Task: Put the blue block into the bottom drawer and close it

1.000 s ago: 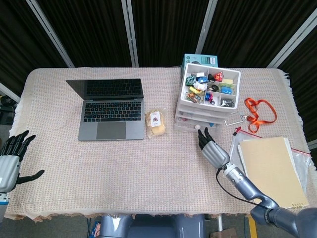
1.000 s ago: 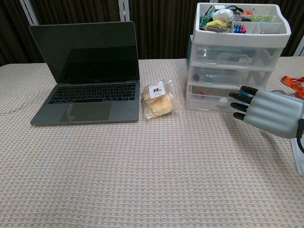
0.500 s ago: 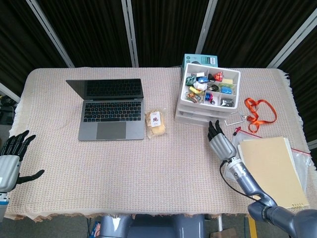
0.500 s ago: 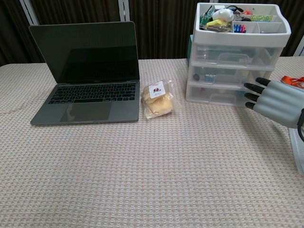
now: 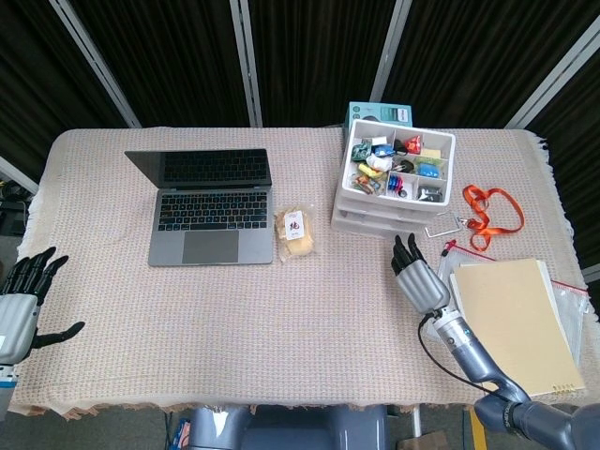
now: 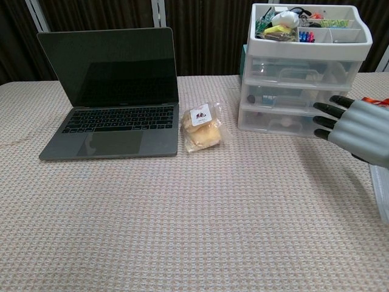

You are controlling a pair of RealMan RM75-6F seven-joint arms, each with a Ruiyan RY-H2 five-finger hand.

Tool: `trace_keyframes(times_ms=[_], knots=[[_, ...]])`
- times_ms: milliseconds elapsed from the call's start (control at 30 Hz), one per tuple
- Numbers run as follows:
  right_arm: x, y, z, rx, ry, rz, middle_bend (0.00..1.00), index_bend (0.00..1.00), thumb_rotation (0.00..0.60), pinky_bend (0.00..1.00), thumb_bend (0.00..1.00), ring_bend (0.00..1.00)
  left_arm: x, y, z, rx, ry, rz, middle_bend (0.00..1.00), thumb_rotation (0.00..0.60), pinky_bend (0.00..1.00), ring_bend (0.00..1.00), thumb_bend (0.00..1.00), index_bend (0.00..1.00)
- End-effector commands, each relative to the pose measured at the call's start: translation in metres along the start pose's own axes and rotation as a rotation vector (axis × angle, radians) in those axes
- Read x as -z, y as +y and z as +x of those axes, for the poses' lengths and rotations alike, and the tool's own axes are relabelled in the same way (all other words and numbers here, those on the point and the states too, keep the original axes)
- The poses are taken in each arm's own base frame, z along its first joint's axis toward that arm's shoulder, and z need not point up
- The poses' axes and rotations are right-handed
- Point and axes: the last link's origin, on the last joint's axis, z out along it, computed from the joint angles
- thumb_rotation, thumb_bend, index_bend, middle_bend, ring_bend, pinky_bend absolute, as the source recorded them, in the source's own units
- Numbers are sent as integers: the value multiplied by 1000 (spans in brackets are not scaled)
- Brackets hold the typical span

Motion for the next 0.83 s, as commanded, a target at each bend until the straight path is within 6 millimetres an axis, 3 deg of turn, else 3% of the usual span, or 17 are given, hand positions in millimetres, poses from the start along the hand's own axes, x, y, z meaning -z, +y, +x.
trace_keyframes(times_ms=[33, 267, 433, 600, 700, 833], knots=[[14, 19, 16, -141, 40, -78, 142, 255, 600, 117, 269, 34, 0, 0, 0, -1, 1, 0, 0, 600, 0, 0, 107, 99], [60, 61, 35, -569, 23, -296, 125, 210, 600, 116, 196, 22, 1, 0, 0, -10, 7, -4, 0, 600, 0, 0, 107, 100], [109, 80, 37, -941, -30, -420, 69, 135, 600, 111, 138, 0, 1, -1, -1, -46, 13, -6, 0, 600, 0, 0, 108, 98], [142, 88, 32, -1121, -80, -495, 3, 73, 600, 60, 108, 0, 0, -3, 0, -99, 31, -9, 0, 600, 0, 0, 108, 92], [157, 94, 27, -1133, -97, -506, 0, 65, 600, 38, 106, 0, 1, -3, -1, -120, 43, -10, 0, 600, 0, 0, 108, 91], [163, 97, 21, -1130, -102, -522, 0, 65, 600, 38, 105, 0, 1, -4, -2, -132, 41, -7, 0, 600, 0, 0, 107, 91]])
